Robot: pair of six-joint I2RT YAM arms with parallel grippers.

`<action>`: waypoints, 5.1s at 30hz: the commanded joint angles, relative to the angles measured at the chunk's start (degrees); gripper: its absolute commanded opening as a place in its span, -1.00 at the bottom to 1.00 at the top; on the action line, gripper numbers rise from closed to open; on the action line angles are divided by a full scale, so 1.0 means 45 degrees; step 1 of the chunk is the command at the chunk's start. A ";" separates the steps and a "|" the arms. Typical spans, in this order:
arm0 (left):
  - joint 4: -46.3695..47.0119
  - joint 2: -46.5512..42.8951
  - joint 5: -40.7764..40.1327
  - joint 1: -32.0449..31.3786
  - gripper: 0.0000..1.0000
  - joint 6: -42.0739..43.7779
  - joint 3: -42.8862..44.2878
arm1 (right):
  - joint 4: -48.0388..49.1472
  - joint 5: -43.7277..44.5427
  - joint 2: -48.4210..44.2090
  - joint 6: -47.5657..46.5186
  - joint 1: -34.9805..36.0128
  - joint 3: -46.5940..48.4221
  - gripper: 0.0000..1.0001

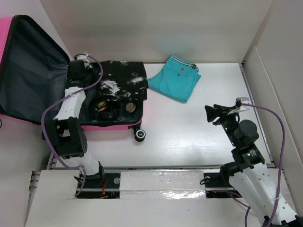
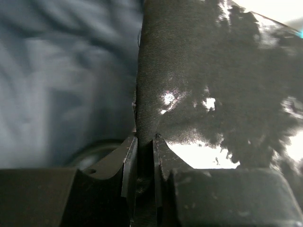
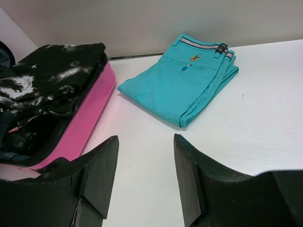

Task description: Pack the luggage

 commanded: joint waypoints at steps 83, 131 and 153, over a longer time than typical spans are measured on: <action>0.5437 0.1679 -0.8499 -1.3552 0.31 -0.7944 -0.3519 | 1.2059 -0.1224 1.5428 0.8605 -0.2356 -0.1228 -1.00; 0.5866 0.4065 -0.5260 -1.0779 -1.00 -0.5078 -0.0123 | 0.2162 0.1865 -0.1021 0.1575 0.0458 -0.1296 0.49; 0.0749 -0.1148 -0.0706 -0.1914 -1.00 -0.2046 0.0604 | 0.1849 0.0811 -0.0943 0.1457 -0.0284 -0.1629 0.54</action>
